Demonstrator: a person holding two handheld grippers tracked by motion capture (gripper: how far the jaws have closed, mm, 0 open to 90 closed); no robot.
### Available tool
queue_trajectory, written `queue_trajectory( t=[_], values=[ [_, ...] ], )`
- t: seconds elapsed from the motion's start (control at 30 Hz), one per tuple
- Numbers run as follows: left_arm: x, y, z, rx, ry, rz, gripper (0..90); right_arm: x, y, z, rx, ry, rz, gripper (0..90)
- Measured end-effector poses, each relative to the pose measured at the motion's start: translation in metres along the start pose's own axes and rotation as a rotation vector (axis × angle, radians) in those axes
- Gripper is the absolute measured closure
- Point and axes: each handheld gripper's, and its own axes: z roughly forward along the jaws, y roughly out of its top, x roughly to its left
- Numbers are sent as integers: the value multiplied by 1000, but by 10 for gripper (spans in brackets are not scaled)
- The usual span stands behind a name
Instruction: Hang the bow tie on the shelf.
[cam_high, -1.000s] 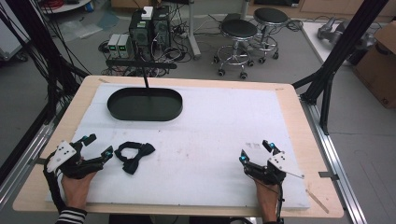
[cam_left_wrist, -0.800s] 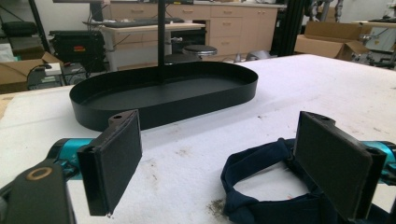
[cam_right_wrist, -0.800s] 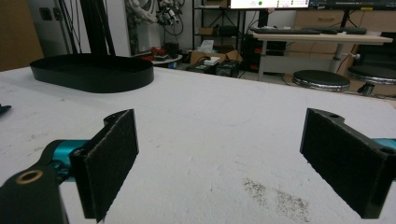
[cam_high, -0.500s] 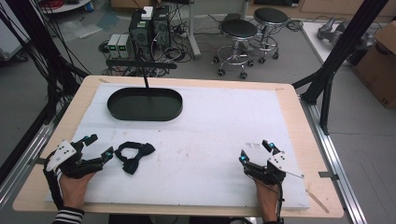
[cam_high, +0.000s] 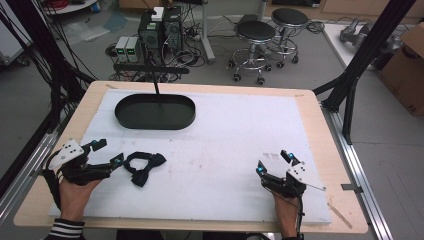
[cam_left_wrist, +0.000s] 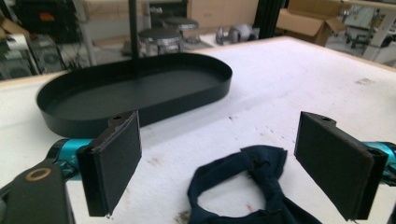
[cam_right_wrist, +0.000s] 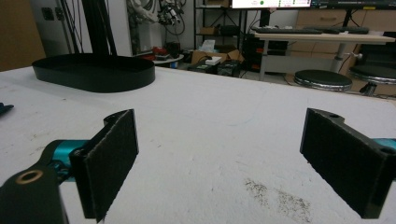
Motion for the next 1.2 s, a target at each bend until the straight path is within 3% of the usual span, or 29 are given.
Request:
queue_trajectory(
  t=[0.03,0.1,0.13,0.23,0.4,0.5,0.6,0.8,1.0,1.2],
  values=[
    [0,0,0,0,0,0,154,0,0,0,0,0,0,104],
    [-4,5,4,62,-12,4,154,0,0,0,0,-1,1,104],
    [-4,5,4,62,-12,4,154,0,0,0,0,-1,1,104],
    [-9,11,10,170,-23,3,155,1,0,0,-2,-5,-1,104],
    [-16,20,16,251,-38,24,156,0,0,0,-2,-6,-1,105],
    [-19,23,18,272,-46,32,159,1,0,0,-3,-7,-2,104],
    [-25,27,23,334,-56,45,160,0,0,0,-4,-5,-1,105],
    [-31,27,30,378,-53,56,194,-1,0,-1,-9,-5,3,104],
    [-42,24,41,456,-69,103,218,-1,0,-1,-10,-6,4,104],
    [-50,22,49,495,-83,110,239,-1,0,-1,-10,-4,16,105]
  ],
)
